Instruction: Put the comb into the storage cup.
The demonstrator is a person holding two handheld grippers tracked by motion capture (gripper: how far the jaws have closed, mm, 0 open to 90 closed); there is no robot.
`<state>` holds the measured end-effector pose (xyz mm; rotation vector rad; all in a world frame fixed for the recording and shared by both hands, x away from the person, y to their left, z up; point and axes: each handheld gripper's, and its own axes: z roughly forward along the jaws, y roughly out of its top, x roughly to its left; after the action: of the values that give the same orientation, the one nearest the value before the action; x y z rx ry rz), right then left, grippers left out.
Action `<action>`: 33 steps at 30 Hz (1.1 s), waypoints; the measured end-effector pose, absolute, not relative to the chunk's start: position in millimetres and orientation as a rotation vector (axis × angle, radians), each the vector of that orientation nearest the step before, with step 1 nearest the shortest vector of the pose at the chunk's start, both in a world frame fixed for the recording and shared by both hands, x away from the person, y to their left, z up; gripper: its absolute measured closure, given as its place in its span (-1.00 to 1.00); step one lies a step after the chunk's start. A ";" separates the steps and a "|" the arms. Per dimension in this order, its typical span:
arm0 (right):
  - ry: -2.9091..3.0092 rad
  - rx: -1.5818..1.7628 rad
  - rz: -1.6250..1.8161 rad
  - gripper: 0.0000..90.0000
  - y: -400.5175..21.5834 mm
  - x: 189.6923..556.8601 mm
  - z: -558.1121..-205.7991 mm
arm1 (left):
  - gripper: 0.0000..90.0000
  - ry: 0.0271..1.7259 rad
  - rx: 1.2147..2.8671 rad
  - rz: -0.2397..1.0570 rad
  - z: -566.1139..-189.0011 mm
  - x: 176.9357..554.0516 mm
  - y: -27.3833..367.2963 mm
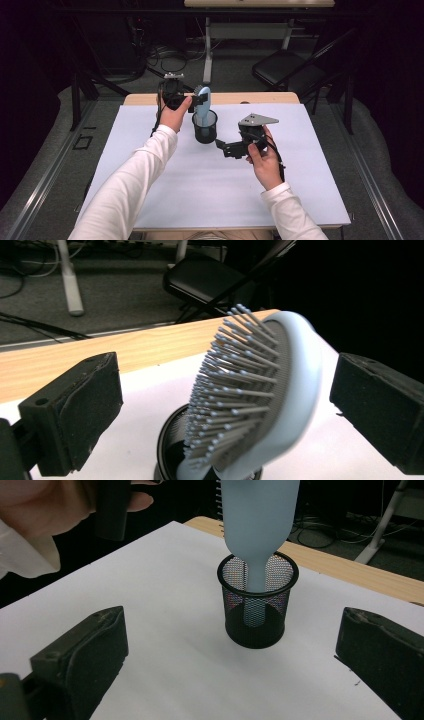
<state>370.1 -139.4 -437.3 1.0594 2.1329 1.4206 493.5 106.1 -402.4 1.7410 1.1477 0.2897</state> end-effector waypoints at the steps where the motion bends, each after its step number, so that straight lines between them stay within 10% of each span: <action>1: 2.134 1.060 1.419 -1.00 -139.5 370.1 -437.3 | -0.99 1.145 1.741 0.291 -401.4 491.9 106.6; 33: 2.131 1.089 1.370 -1.00 -141.2 374.1 -441.5 | -0.99 0.937 1.796 0.234 -418.1 423.0 185.4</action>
<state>374.1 -141.2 -441.5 1.0887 2.1309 1.3704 423.0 185.4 -418.1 1.7959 0.9373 0.2340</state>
